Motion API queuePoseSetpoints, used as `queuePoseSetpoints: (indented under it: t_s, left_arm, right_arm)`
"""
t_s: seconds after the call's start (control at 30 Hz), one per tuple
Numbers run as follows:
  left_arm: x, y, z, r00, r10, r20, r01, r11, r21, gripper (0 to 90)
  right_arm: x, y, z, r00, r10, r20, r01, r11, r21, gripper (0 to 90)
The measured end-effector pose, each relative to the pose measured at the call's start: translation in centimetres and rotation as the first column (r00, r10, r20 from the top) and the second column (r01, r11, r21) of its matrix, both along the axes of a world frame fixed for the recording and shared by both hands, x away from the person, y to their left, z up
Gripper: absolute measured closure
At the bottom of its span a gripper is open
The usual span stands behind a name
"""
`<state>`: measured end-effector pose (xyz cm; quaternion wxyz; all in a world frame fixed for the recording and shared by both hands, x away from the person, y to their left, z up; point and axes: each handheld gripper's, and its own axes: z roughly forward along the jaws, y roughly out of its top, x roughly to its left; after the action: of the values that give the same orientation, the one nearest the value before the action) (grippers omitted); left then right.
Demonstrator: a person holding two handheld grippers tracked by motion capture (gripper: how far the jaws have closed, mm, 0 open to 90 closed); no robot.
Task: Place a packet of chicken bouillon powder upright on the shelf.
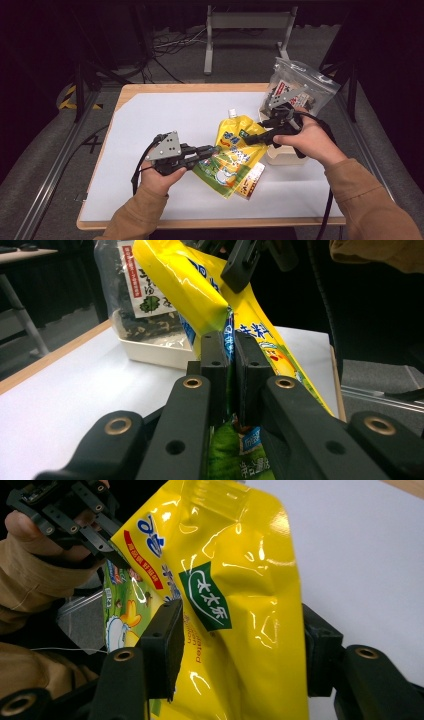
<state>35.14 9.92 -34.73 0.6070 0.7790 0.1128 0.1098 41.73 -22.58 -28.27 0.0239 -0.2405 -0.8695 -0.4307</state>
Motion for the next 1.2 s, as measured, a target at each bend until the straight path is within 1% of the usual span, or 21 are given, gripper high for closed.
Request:
queuePoseSetpoints:
  t_s: [0.07, 0.2, 0.27, 0.33, 0.37, 0.4, 0.43, 0.47, 0.5, 0.57, 0.67, 0.73, 0.8, 0.9, 1.0, 1.1, 1.13, 1.17, 1.2]
  left_arm:
    - [0.0, 0.0, 0.0, 1.0000, -0.003, 0.000, 0.003, 1.0000, -0.001, 85.1]
    - [-0.1, -0.2, 0.1, 0.9999, -0.011, 0.003, 0.011, 0.9999, -0.002, 85.1]
    - [-0.2, -0.2, 0.1, 0.9999, -0.015, 0.000, 0.015, 0.9999, -0.007, 85.0]
    - [-0.1, -0.2, 0.1, 0.9999, -0.014, 0.005, 0.014, 0.9999, -0.002, 84.9]
    - [-0.1, -0.2, 0.1, 0.9999, -0.012, 0.003, 0.012, 0.9999, -0.001, 84.8]
    - [-0.1, -0.3, 0.0, 1.0000, -0.006, -0.001, 0.006, 1.0000, -0.004, 84.7]
    - [-0.1, -0.3, 0.0, 1.0000, -0.006, -0.001, 0.006, 1.0000, -0.004, 84.7]
    - [0.0, -0.2, 0.0, 1.0000, -0.007, 0.003, 0.007, 1.0000, 0.000, 84.7]
    - [0.0, -0.2, -0.1, 1.0000, -0.008, -0.002, 0.008, 1.0000, -0.002, 84.6]
    - [0.0, -0.2, -0.1, 1.0000, -0.006, -0.006, 0.006, 1.0000, -0.005, 84.6]
    - [0.2, -0.2, -0.2, 1.0000, -0.002, -0.001, 0.002, 1.0000, -0.005, 84.0]
    - [0.3, -0.2, -0.3, 1.0000, 0.000, -0.008, 0.000, 0.9999, -0.012, 83.8]
    - [0.3, -0.1, -0.4, 0.9999, 0.001, -0.015, -0.001, 0.9999, -0.015, 83.4]
    - [0.4, -0.1, -0.6, 0.9999, 0.003, -0.012, -0.004, 0.9998, -0.019, 83.0]
    - [0.5, 0.0, -0.7, 0.9998, 0.008, -0.016, -0.009, 0.9994, -0.034, 82.3]
    - [0.6, 0.0, -0.8, 0.9999, 0.009, -0.011, -0.009, 0.9993, -0.036, 80.7]
    - [0.5, 0.0, -0.8, 0.9998, 0.013, -0.013, -0.014, 0.9992, -0.037, 79.7]
    - [0.5, 0.0, -0.8, 0.9995, 0.030, -0.007, -0.030, 0.9986, -0.043, 77.5]
    - [0.5, 0.0, -0.7, 0.9994, 0.035, 0.002, -0.035, 0.9985, -0.042, 73.3]
  right_arm:
    - [0.0, 0.2, -0.3, 0.9994, 0.021, -0.027, -0.021, 0.9998, -0.004, 49.4]
    - [0.0, 0.4, -0.5, 0.9986, 0.047, -0.024, -0.047, 0.9989, -0.003, 53.1]
    - [-0.1, 0.5, -0.5, 0.9976, 0.058, -0.037, -0.058, 0.9983, -0.003, 57.4]
    - [-0.1, 0.5, -0.5, 0.9963, 0.073, -0.045, -0.073, 0.9973, -0.004, 60.7]
    - [-0.1, 0.5, -0.6, 0.9963, 0.080, -0.031, -0.080, 0.9967, -0.012, 64.1]
    - [-0.1, 0.5, -0.6, 0.9958, 0.087, -0.029, -0.088, 0.9960, -0.017, 67.9]
    - [-0.1, 0.5, -0.6, 0.9958, 0.087, -0.029, -0.088, 0.9960, -0.017, 67.9]
    - [-0.1, 0.5, -0.6, 0.9946, 0.099, -0.029, -0.100, 0.9948, -0.020, 70.8]
    - [-0.2, 0.5, -0.5, 0.9945, 0.104, -0.009, -0.104, 0.9941, -0.029, 75.6]
    - [-0.2, 0.5, -0.4, 0.9943, 0.106, -0.013, -0.106, 0.9939, -0.031, 77.0]
    - [-0.3, 0.4, -0.1, 0.9930, 0.118, -0.010, -0.118, 0.9926, -0.029, 84.2]
    - [-0.3, 0.4, 0.0, 0.9930, 0.118, -0.014, -0.118, 0.9926, -0.028, 84.9]
    - [-0.5, 0.4, 0.3, 0.9935, 0.113, -0.009, -0.113, 0.9929, -0.035, 85.3]
    - [-0.8, 0.6, 0.6, 0.9945, 0.105, -0.001, -0.105, 0.9930, -0.055, 85.7]
    - [-1.0, 0.7, 1.1, 0.9945, 0.105, 0.003, -0.105, 0.9929, -0.056, 85.9]
    - [-1.2, 0.8, 1.7, 0.9938, 0.111, 0.015, -0.109, 0.9920, -0.063, 86.2]
    - [-1.3, 0.8, 1.9, 0.9933, 0.114, 0.016, -0.113, 0.9916, -0.062, 86.2]
    - [-1.4, 0.8, 2.1, 0.9923, 0.121, 0.024, -0.120, 0.9907, -0.065, 86.4]
    - [-1.6, 0.9, 2.5, 0.9910, 0.128, 0.038, -0.125, 0.9893, -0.075, 86.8]
